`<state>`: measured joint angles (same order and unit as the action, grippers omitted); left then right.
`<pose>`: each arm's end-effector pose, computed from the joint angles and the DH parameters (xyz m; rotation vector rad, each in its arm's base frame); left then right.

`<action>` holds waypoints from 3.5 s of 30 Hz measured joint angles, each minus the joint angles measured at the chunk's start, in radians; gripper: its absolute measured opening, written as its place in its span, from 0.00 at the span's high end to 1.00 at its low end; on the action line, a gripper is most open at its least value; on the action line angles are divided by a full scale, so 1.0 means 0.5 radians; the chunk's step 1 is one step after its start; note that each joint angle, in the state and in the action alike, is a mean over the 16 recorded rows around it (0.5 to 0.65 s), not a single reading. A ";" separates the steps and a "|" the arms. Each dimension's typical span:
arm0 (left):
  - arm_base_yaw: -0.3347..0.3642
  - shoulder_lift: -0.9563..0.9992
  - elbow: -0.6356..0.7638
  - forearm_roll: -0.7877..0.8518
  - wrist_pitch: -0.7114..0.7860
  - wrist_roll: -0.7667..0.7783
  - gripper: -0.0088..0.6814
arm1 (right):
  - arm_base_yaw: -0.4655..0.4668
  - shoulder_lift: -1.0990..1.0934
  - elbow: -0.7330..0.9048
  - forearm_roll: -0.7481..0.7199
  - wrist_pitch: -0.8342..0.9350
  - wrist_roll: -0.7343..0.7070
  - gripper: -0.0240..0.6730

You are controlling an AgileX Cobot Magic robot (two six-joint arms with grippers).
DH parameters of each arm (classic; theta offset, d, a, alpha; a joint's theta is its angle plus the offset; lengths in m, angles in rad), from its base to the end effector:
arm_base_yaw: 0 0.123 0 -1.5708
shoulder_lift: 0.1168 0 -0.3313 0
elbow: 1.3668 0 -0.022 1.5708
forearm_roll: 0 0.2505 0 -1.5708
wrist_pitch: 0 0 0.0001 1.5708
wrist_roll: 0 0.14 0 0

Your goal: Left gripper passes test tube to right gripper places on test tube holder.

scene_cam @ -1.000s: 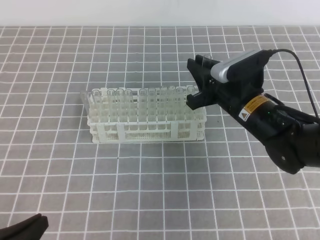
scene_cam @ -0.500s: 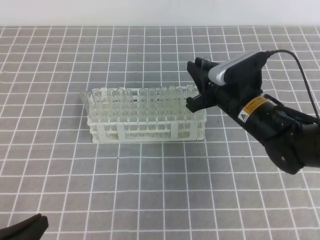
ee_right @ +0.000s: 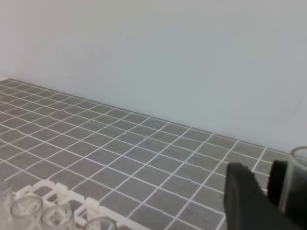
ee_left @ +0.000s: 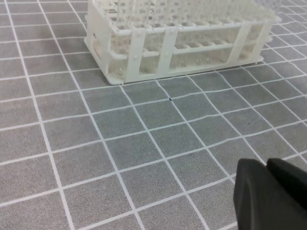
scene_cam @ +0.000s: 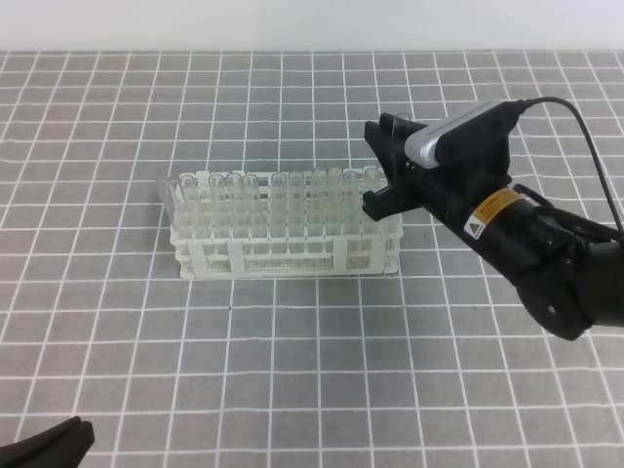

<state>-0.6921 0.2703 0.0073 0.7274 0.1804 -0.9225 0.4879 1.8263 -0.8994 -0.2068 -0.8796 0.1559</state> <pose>0.0684 -0.0350 0.1777 0.3852 1.8859 -0.4936 0.3803 0.2269 0.2638 -0.4839 1.4889 0.5261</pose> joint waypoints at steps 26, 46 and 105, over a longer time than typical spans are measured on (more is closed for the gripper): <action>0.000 -0.001 0.000 0.001 0.001 0.000 0.97 | 0.000 -0.664 0.239 -0.028 0.372 0.019 0.70; 0.000 0.002 0.003 0.002 0.000 0.000 0.97 | 0.000 -2.103 1.118 -0.006 0.821 0.216 0.98; -0.004 0.000 -0.005 -0.001 0.093 -0.001 0.97 | -0.880 -3.684 1.807 0.785 2.333 -0.637 0.98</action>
<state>-0.6941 0.2706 0.0048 0.7271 0.2269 -0.9230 0.0480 -0.0160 0.0039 0.1859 0.2867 -0.1625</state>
